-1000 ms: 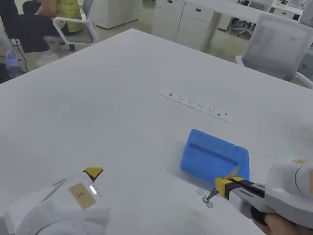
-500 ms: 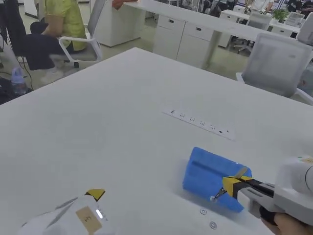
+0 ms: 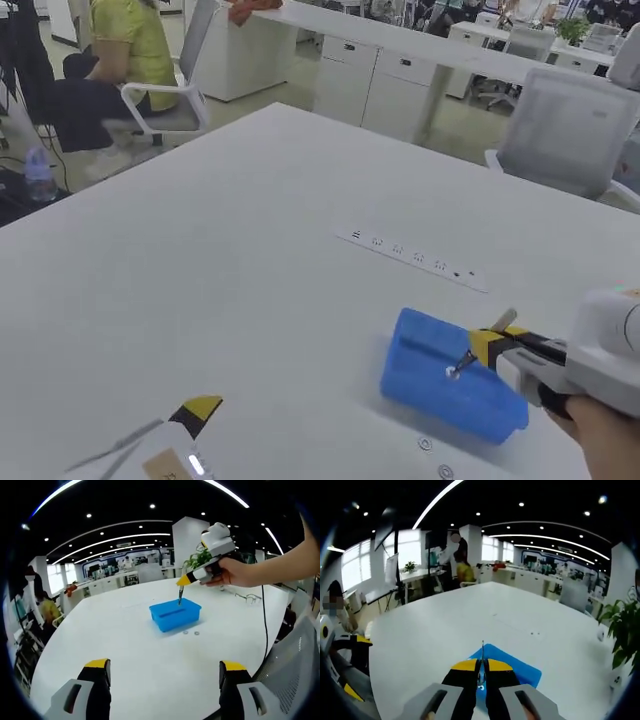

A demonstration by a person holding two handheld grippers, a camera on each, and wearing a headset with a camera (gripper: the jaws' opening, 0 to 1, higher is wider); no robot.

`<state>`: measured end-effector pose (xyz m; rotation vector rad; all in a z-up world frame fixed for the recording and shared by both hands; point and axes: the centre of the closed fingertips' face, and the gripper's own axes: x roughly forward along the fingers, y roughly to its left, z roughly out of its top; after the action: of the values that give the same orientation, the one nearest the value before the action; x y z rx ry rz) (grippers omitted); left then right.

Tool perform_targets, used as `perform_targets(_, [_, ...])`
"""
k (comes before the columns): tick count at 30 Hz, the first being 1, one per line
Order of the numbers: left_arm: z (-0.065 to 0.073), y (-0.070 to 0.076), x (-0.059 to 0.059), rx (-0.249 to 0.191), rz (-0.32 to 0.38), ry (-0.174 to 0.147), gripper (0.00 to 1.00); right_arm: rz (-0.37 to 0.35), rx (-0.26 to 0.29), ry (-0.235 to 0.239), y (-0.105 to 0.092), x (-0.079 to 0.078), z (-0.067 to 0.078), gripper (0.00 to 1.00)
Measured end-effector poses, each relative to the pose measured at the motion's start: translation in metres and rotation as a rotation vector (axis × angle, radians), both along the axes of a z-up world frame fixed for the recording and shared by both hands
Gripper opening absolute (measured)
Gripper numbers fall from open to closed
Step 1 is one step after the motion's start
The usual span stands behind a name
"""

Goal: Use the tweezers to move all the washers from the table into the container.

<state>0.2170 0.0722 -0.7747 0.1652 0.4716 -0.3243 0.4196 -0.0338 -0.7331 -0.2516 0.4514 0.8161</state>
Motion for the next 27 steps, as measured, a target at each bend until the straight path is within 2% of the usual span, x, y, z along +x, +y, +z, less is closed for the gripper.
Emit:
perform_targets(3, [0.000,-0.002,0.000,0.000,-0.008,0.000,0.92,0.004,-0.029,-0.009,0.001,0.005,-0.007,0.01])
perform_targets(8, [0.000,-0.002,0.000,-0.009,-0.010,0.004,0.92,-0.010,-0.074,0.007,-0.002,0.014,-0.029,0.01])
perform_targets(11, [-0.001,-0.004,0.000,-0.011,-0.014,0.008,0.92,-0.016,-0.084,0.025,-0.003,0.021,-0.041,0.01])
perform_targets(15, [-0.001,-0.005,0.000,-0.005,-0.017,0.011,0.92,-0.021,-0.089,0.041,-0.002,0.023,-0.050,0.01])
perform_targets(20, [-0.004,-0.003,0.000,0.003,-0.011,0.020,0.92,-0.006,-0.133,0.043,-0.001,0.026,-0.063,0.01])
perform_targets(27, [-0.004,0.000,0.000,0.013,0.000,0.019,0.92,-0.005,-0.129,0.065,0.002,0.028,-0.071,0.01])
